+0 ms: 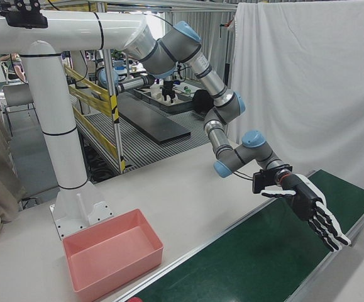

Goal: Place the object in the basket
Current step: 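Reach the left hand toward the clear water bottle on the belt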

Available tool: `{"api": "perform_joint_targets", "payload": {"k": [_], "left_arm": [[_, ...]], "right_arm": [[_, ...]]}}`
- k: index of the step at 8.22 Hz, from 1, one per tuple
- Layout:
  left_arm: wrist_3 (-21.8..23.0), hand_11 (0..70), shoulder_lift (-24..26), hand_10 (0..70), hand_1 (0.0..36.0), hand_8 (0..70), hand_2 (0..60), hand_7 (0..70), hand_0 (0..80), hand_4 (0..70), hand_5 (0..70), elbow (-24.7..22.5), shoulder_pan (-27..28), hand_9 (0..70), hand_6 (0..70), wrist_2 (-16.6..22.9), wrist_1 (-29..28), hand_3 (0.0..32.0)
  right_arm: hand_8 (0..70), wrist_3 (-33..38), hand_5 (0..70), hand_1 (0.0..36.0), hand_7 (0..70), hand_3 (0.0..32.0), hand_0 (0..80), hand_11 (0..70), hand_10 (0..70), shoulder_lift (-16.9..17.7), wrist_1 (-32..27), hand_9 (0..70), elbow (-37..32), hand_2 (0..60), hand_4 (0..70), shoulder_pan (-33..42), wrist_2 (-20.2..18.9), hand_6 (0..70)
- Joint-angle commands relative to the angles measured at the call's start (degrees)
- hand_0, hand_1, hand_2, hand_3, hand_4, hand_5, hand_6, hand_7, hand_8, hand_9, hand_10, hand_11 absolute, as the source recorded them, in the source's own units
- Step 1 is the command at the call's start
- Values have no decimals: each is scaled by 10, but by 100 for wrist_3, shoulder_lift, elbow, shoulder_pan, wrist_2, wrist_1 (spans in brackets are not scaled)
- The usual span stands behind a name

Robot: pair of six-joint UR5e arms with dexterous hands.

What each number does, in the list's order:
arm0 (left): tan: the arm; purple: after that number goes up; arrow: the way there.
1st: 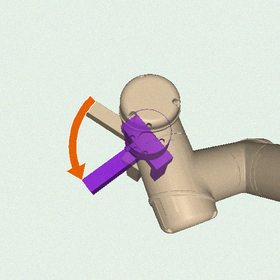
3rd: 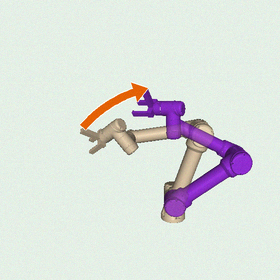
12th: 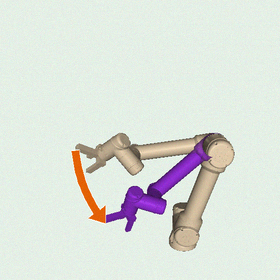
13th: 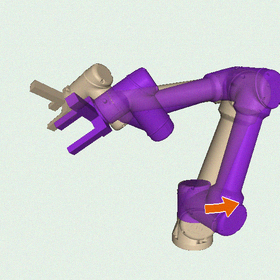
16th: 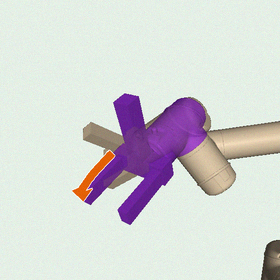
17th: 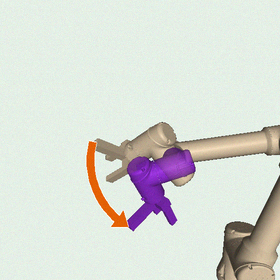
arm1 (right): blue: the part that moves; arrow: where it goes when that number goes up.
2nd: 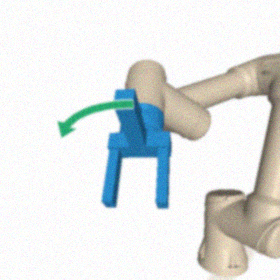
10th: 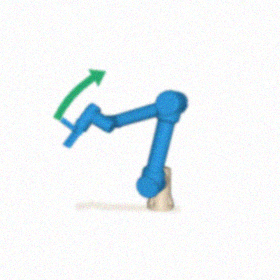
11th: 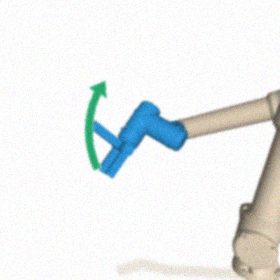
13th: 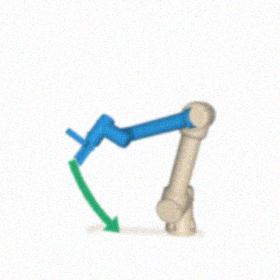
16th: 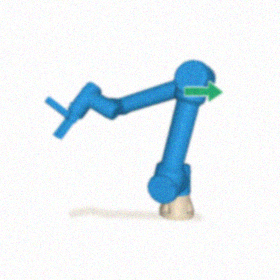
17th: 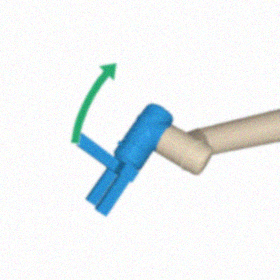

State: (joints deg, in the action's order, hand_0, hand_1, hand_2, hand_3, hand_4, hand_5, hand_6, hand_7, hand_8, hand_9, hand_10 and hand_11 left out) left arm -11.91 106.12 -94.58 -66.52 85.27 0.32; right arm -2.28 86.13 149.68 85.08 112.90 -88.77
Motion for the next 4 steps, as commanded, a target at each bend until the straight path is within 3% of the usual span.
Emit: {"api": "perform_joint_targets", "payload": {"k": [1,3,4], "left_arm": [[-83,65,13,34,64,40,0,0,563,29,144,-61,348,35,20,-19,205,2],[-310,61,320,30,70,40,0,0,572,22,144,-139,649,34,12,-19,757,12],[-581,52,443,25,54,47,0,0,569,19,137,-549,850,40,7,-36,1220,24]], "right_arm": [[0,0,0,0,0,0,0,0,0,0,0,0,0,0,0,-5,0,0],[0,0,0,0,0,0,0,0,0,0,0,0,0,0,0,3,0,0],[0,0,0,0,0,0,0,0,0,0,0,0,0,0,0,4,0,0]]}}
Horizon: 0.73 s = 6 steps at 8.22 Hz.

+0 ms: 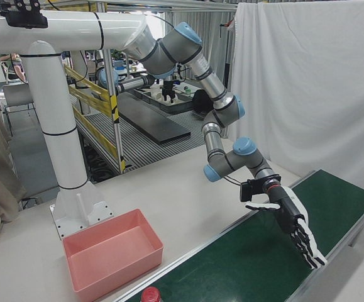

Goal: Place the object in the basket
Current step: 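Reach the left hand toward the clear water bottle on the belt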

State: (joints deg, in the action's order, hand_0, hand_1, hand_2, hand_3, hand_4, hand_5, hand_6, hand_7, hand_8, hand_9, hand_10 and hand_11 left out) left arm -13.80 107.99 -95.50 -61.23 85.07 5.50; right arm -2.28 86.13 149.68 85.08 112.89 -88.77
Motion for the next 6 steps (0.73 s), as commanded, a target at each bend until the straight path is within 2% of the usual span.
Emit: {"api": "perform_joint_targets", "payload": {"k": [1,2,4,6], "left_arm": [[-430,69,345,37,62,69,0,0,578,49,147,-965,670,55,18,-269,1159,16],[-431,68,459,36,65,67,0,0,572,41,150,-1110,743,52,18,-654,1259,12],[-570,80,461,44,67,62,0,0,563,37,149,-1068,936,50,19,-1043,1208,10],[-1027,71,460,40,52,65,0,0,531,19,145,-945,981,60,19,-1317,639,18]], "right_arm": [[0,0,0,0,0,0,0,0,0,0,0,0,0,0,0,5,0,0],[0,0,0,0,0,0,0,0,0,0,0,0,0,0,0,-3,0,0],[0,0,0,0,0,0,0,0,0,0,0,0,0,0,0,-3,0,0],[0,0,0,0,0,0,0,0,0,0,0,0,0,0,0,5,0,0]]}}
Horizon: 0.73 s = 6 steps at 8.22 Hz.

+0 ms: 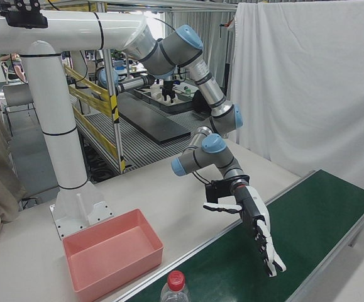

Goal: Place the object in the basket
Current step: 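Reach the left hand toward the clear water bottle on the belt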

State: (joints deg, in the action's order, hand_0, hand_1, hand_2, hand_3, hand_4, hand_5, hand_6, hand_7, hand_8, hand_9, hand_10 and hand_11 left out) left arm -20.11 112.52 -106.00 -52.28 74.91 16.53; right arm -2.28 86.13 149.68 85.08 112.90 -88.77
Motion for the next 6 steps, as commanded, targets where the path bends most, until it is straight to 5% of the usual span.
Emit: {"api": "perform_joint_targets", "payload": {"k": [1,3,6], "left_arm": [[-406,67,15,37,52,61,0,0,526,15,145,132,78,57,19,-310,-501,18],[-512,58,59,32,45,62,0,0,523,25,144,560,87,59,22,-310,-729,20],[-529,40,85,18,44,42,0,0,531,0,138,554,95,45,8,-284,-565,28]], "right_arm": [[0,0,0,0,0,0,0,0,0,0,0,0,0,0,0,4,0,0],[0,0,0,0,0,0,0,0,0,0,0,0,0,0,0,4,0,0],[0,0,0,0,0,0,0,0,0,0,0,0,0,0,0,-4,0,0]]}}
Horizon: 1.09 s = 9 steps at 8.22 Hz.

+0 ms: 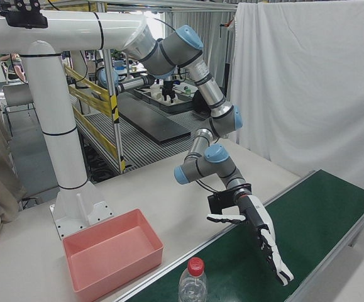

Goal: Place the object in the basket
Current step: 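Reach the left hand toward the clear water bottle on the belt, then close the left hand fingers around the bottle's body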

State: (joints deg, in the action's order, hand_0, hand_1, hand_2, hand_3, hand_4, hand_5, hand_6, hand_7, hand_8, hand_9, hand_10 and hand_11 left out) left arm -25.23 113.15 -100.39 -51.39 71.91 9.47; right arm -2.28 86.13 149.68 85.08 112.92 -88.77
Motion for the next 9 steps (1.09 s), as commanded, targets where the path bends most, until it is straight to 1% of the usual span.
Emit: {"api": "perform_joint_targets", "payload": {"k": [1,3,5,7,8,9], "left_arm": [[-26,37,119,16,47,44,0,0,537,2,139,19,85,48,7,16,273,26],[-17,38,250,17,43,48,0,0,537,7,139,46,304,53,10,16,301,20],[-17,35,479,15,49,51,0,0,540,17,146,160,323,55,17,25,371,6],[-17,32,830,13,53,53,0,0,543,27,148,571,323,59,19,34,354,2],[-17,48,979,24,55,76,0,0,543,64,152,756,314,74,32,43,337,0],[-17,51,1007,27,52,77,0,0,538,64,151,793,314,77,34,43,328,0]], "right_arm": [[0,0,0,0,0,0,0,0,0,0,0,0,0,0,0,2,0,0],[0,0,0,0,0,0,0,0,0,0,0,0,0,0,0,-7,0,0],[0,0,0,0,0,0,0,0,0,0,0,0,0,0,0,-7,0,0],[0,0,0,0,0,0,0,0,0,0,0,0,0,0,0,-7,0,0],[0,0,0,0,0,0,0,0,0,0,0,0,0,0,0,-7,0,0],[0,0,0,0,0,0,0,0,0,0,0,0,0,0,0,-7,0,0]]}}
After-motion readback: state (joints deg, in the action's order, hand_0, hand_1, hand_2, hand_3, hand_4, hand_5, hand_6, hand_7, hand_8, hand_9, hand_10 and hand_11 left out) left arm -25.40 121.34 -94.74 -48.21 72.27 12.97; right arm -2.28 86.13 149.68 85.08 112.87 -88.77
